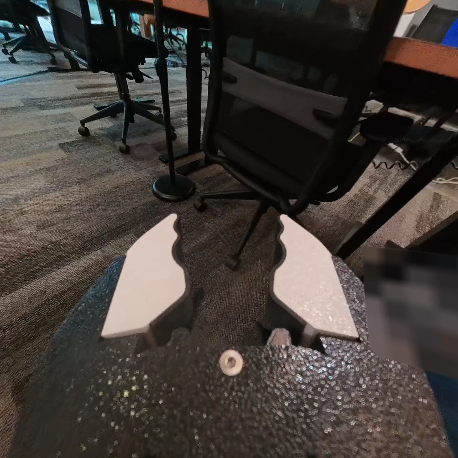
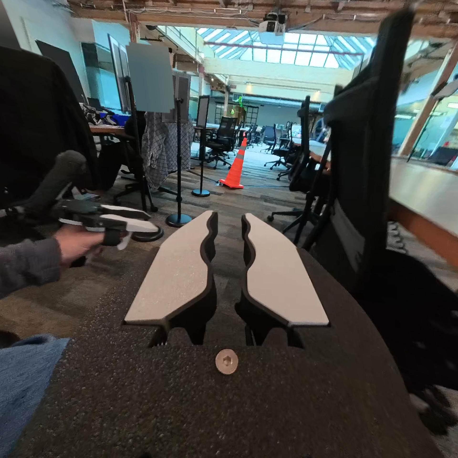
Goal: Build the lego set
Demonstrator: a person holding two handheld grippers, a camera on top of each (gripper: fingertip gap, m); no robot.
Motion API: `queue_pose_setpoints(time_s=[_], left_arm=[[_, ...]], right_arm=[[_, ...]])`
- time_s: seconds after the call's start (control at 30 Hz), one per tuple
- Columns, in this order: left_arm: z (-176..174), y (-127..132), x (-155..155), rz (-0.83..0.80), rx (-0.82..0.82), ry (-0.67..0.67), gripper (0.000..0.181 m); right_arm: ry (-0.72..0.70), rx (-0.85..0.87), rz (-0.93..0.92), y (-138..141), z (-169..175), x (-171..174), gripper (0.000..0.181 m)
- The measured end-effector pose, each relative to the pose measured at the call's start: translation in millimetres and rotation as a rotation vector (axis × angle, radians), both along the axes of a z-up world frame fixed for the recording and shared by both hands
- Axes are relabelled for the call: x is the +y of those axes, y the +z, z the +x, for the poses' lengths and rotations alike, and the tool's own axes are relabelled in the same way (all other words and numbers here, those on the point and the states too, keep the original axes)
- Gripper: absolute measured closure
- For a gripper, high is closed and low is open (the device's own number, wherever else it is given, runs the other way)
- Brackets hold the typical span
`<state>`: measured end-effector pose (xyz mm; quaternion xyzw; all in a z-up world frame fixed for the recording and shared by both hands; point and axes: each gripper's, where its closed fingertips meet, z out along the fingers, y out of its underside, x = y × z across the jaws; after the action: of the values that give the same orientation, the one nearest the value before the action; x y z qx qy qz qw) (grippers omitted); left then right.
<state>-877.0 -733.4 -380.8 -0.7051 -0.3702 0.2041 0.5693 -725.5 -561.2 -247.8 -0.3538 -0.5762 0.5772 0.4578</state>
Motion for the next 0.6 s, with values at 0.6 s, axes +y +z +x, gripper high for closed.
queue_pose_setpoints(time_s=[0.6], left_arm=[[-148,-66,-21,-0.068,-0.018,-0.036,0.108]], right_arm=[[0.21,-0.33,0.138,-131,-229,-59,0.156]])
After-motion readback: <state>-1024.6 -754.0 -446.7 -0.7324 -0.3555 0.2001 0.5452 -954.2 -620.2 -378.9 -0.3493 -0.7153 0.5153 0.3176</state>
